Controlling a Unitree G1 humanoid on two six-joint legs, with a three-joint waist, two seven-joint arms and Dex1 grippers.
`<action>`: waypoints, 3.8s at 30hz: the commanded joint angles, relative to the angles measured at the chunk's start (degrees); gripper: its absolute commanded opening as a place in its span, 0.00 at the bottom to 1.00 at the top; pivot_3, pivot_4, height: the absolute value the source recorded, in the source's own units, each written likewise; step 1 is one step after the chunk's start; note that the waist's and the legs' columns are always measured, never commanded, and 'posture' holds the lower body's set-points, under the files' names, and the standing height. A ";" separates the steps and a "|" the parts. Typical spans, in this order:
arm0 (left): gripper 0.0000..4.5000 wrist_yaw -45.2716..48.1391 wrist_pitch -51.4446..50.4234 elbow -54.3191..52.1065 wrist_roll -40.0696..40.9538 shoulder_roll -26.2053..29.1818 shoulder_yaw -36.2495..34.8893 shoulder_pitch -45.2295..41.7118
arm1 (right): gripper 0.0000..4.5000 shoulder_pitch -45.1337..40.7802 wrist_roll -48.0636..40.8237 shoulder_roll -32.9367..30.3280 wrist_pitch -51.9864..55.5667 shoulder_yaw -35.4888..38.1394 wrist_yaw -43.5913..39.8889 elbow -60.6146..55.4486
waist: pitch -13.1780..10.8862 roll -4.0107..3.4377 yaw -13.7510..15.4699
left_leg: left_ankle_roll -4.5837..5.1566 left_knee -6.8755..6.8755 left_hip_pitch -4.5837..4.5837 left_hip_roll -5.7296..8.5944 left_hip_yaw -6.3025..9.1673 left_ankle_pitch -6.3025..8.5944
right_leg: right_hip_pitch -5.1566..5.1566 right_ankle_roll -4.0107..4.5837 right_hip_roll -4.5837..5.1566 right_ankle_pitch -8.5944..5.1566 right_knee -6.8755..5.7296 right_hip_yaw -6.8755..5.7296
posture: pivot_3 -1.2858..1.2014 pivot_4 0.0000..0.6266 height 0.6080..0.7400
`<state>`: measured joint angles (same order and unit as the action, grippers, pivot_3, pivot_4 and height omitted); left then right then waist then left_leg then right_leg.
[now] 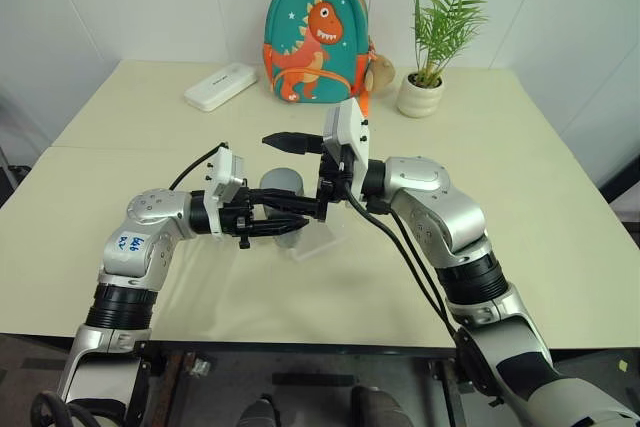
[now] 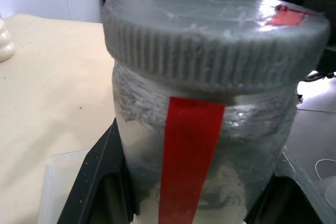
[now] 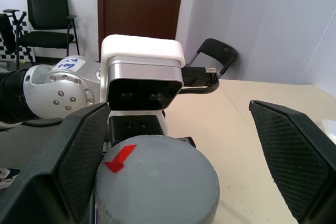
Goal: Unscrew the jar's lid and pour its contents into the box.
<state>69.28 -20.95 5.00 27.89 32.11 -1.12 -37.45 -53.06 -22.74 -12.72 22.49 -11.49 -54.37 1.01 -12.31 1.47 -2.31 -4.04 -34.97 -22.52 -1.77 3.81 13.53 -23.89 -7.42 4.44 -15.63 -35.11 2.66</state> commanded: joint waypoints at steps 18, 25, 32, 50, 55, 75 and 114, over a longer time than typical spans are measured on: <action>0.44 1.44 0.61 -0.99 1.29 0.60 -1.33 -1.80 | 0.99 -4.22 -10.59 -14.53 6.20 11.71 -15.66 10.62 | -0.01 -0.01 0.07 | 0.01 0.00 0.01 0.00 -0.02 0.00 | 0.00 0.00 -0.01 0.00 0.03 0.02 | 0.52 0.24 1.00; 0.44 1.50 0.94 0.21 0.76 0.71 -1.29 -2.55 | 0.99 -2.09 -14.83 -11.31 12.34 10.23 -13.41 1.46 | -0.02 -0.03 -0.04 | 0.00 -0.02 -0.01 0.00 -0.01 0.00 | 0.00 -0.01 -0.01 0.00 0.01 0.03 | 0.52 0.24 1.00; 0.44 1.34 1.07 0.29 0.69 0.17 -0.95 -2.58 | 0.99 -2.08 -12.51 -3.66 15.10 5.26 -5.29 -3.29 | -0.02 -0.03 -0.17 | -0.01 -0.06 0.00 0.00 -0.01 -0.01 | -0.01 -0.01 -0.02 0.00 -0.08 0.04 | 0.52 0.24 1.00; 0.44 0.76 0.09 -0.68 1.33 -0.30 -0.84 -2.06 | 0.99 -5.52 -5.94 -1.89 8.81 4.85 -1.97 5.08 | -0.02 -0.03 0.18 | -0.01 -0.05 -0.01 0.00 -0.01 -0.01 | -0.02 -0.01 -0.02 0.00 -0.07 0.04 | 0.52 0.24 1.00; 0.44 0.68 -0.27 -1.66 1.48 0.02 -0.88 -0.77 | 0.99 -5.46 -6.07 -5.39 7.96 6.74 -3.70 6.78 | -0.02 -0.03 0.37 | -0.01 -0.05 -0.01 0.00 -0.01 0.00 | -0.02 -0.01 -0.02 0.00 -0.06 0.03 | 0.52 0.24 1.00; 0.44 -0.06 -0.44 -2.05 1.28 0.89 -2.07 -0.44 | 0.99 -2.30 -11.64 -12.17 13.32 10.68 -7.23 2.73 | -0.04 -0.06 -0.33 | 0.01 -0.03 -0.06 0.00 -0.03 0.01 | -0.07 -0.03 -0.02 -0.02 -0.02 0.06 | 0.52 0.24 1.00; 0.44 -0.72 -0.39 -2.09 1.30 0.36 -1.26 -0.53 | 0.99 -2.10 -7.91 -7.36 14.13 4.21 -1.15 -1.10 | -0.04 -0.06 -0.72 | 0.00 -0.05 -0.07 0.01 -0.03 0.00 | -0.09 -0.02 -0.02 -0.02 -0.11 0.07 | 0.52 0.24 1.00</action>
<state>67.68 -22.06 5.05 27.77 31.80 -1.20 -37.84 -55.14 -30.26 -19.07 36.51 -9.82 -55.32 0.75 -12.35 1.41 -3.02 -4.04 -35.03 -22.58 -1.76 3.78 13.53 -23.98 -7.44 4.42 -15.65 -35.22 2.74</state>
